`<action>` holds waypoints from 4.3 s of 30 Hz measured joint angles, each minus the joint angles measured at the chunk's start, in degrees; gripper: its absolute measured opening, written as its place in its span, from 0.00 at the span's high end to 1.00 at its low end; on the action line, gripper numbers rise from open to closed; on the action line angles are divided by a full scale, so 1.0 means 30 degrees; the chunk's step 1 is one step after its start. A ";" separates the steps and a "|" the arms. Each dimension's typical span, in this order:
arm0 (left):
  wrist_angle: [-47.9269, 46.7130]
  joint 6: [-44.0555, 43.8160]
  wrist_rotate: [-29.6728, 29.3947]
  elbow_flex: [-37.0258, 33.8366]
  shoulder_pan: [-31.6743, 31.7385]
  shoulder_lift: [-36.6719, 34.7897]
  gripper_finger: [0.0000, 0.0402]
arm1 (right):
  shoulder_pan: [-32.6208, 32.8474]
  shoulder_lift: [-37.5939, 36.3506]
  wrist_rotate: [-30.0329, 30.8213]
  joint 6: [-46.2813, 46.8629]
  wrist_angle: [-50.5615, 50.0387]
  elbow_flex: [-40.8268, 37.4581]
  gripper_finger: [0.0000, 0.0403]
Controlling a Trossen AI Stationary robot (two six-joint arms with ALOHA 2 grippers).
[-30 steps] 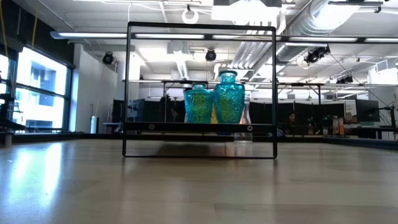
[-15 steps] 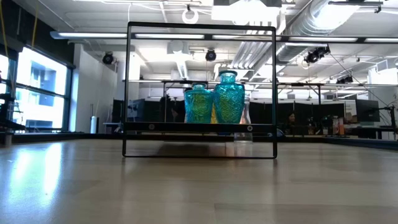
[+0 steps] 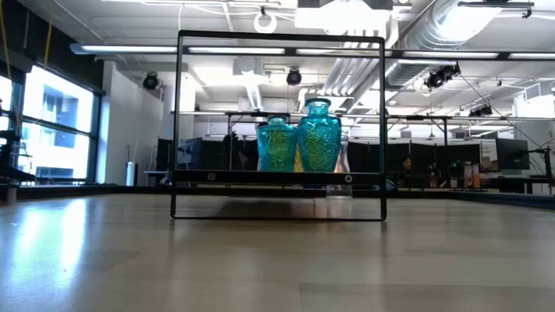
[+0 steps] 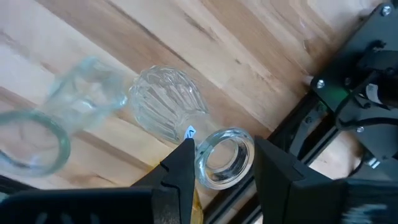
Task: Sort vases onto shelf
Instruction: Put the bottom right transparent flower vase on the shelf aligned with the other transparent flower vase
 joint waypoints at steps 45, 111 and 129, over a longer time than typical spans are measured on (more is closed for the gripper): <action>-0.0656 -0.0350 -0.4398 0.0011 -0.0164 -0.5261 1.00 | -0.8349 -0.1163 0.3803 -0.9678 -0.1248 -0.0024 0.74; -0.3053 -0.1851 -0.8561 0.0015 -0.0156 -0.5685 1.00 | -1.8518 0.5684 0.2502 -2.8747 0.5291 1.8877 0.77; -0.3031 -0.4613 -0.9197 0.0000 -0.0164 -0.2686 1.00 | -1.8633 0.6746 -0.0667 -3.4892 0.5769 1.8863 0.77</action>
